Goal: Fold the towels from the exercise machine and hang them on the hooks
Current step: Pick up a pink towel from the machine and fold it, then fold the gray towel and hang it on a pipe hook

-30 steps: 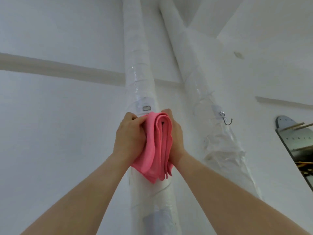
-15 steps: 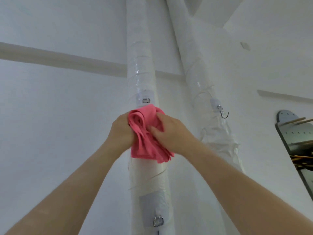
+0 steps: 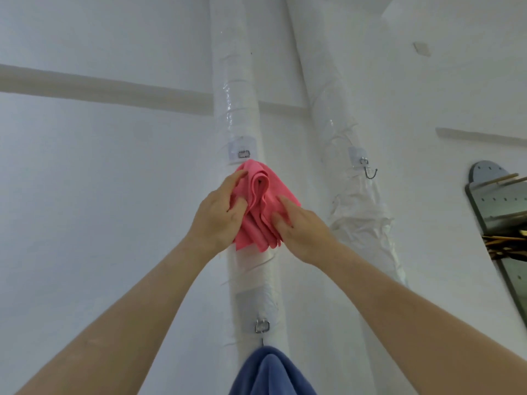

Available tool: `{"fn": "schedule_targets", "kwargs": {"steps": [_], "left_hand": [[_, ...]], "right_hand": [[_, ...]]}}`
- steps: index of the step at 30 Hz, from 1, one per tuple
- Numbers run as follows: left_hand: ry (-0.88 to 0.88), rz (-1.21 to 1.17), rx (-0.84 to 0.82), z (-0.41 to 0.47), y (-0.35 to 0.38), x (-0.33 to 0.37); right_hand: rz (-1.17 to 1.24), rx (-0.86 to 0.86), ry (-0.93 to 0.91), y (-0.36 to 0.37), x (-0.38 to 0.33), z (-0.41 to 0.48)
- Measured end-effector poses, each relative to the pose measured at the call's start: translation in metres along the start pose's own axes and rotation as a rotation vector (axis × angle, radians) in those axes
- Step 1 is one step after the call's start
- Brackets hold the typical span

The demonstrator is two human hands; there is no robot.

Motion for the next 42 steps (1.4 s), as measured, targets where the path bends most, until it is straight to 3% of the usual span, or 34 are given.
{"fn": "schedule_targets", "kwargs": {"steps": [7, 11, 16, 22, 25, 28, 32, 38, 42], "left_hand": [[0.002, -0.025, 0.289, -0.023, -0.044, 0.022], [0.066, -0.016, 0.263, -0.051, -0.052, 0.049], [-0.007, 0.064, -0.029, -0.112, -0.028, 0.075], [-0.197, 0.206, -0.438, -0.237, 0.015, 0.091], [-0.247, 0.137, -0.572, -0.297, 0.027, 0.121], [-0.123, 0.114, -0.680, -0.346, 0.036, 0.165], [-0.240, -0.003, -0.861, -0.420, 0.044, 0.200], [-0.243, -0.225, -1.062, -0.560, 0.040, 0.266], [-0.385, -0.371, -1.246, -0.662, 0.010, 0.319]], "right_hand": [[0.046, 0.079, -0.047, -0.028, -0.002, -0.018], [0.033, 0.056, -0.110, -0.042, -0.007, -0.042], [-0.034, -0.049, -0.209, -0.059, -0.014, -0.102], [-0.119, -0.412, -0.101, -0.068, 0.027, -0.214], [-0.148, -0.556, 0.005, -0.081, 0.048, -0.278], [-0.197, -0.739, 0.101, -0.093, 0.062, -0.351], [-0.245, -0.957, 0.268, -0.125, 0.076, -0.448], [-0.364, -1.130, 0.594, -0.193, 0.089, -0.603], [-0.411, -1.189, 0.809, -0.246, 0.059, -0.713]]}}
Point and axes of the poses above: each hand's wrist, its own z-axis towards the middle knuckle, its own y-axis out of the palm, x = y × z, the point moved 10 cm from there along z, towards the middle knuckle, and after that the axes turned 12 degrees about x, right-handed, at the moved point
